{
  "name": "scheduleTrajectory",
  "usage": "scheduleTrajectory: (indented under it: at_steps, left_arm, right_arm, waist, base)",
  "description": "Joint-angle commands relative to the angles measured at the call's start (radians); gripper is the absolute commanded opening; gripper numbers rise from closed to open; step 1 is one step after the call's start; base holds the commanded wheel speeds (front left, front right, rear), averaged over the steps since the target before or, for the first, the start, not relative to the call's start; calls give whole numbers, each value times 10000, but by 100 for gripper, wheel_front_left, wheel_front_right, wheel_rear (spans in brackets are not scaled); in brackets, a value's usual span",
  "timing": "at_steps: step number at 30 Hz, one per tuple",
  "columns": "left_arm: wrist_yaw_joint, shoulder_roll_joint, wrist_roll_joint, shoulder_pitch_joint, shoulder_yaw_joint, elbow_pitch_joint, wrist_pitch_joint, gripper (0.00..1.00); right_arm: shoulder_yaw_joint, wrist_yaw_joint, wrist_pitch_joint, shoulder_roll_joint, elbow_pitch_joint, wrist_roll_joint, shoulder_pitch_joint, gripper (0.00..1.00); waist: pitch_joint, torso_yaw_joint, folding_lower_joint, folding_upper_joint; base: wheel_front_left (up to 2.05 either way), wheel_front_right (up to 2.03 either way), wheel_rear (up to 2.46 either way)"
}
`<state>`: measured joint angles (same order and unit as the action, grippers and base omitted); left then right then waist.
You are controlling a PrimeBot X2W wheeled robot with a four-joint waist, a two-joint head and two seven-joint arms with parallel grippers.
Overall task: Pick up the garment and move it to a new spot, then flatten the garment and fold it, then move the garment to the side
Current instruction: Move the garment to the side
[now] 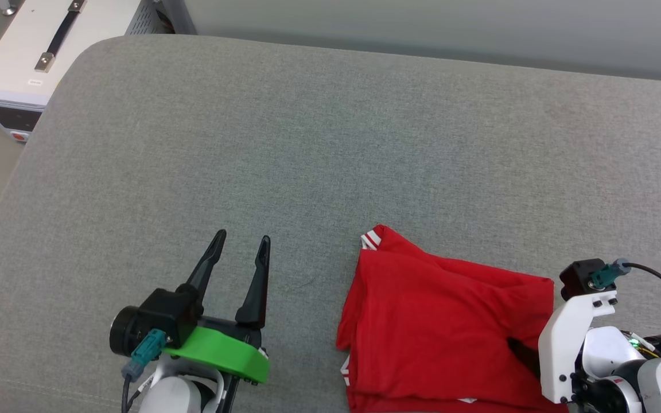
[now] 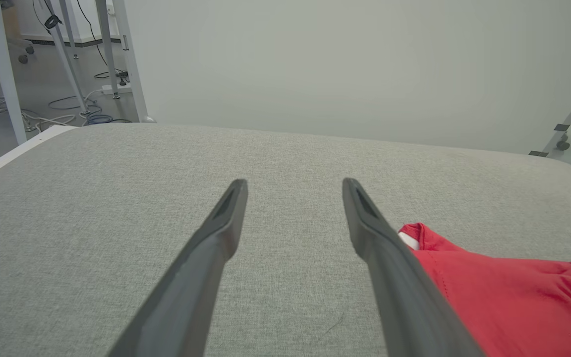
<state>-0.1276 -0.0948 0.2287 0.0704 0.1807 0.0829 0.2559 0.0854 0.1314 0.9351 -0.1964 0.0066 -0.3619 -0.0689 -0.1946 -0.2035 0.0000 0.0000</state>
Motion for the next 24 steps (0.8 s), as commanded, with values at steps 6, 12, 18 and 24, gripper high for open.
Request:
scheduleTrajectory:
  at_steps: [6,12,18,24]
  left_arm:
    - [-31,36,-74,276,-16,56,59,100]
    - [-31,-17,-60,171,-21,126,59,100]
    - [-31,-29,-11,33,-16,16,59,100]
    - [-31,-198,-159,-72,286,-46,59,100]
  right_arm:
    - [687,-7,-265,-78,873,49,-77,0]
    - [879,-7,-1045,-470,901,108,-352,0]
    - [1380,-7,-1604,-1366,460,453,-525,0]
    - [2271,-7,-2053,-2930,-219,837,-758,0]
  waist:
    - [36,43,0,0]
    - [335,266,0,0]
    - [657,662,0,0]
    - [679,1371,0,0]
  base:
    - [0,0,0]
    - [0,0,0]
    - [0,0,0]
    - [0,0,0]
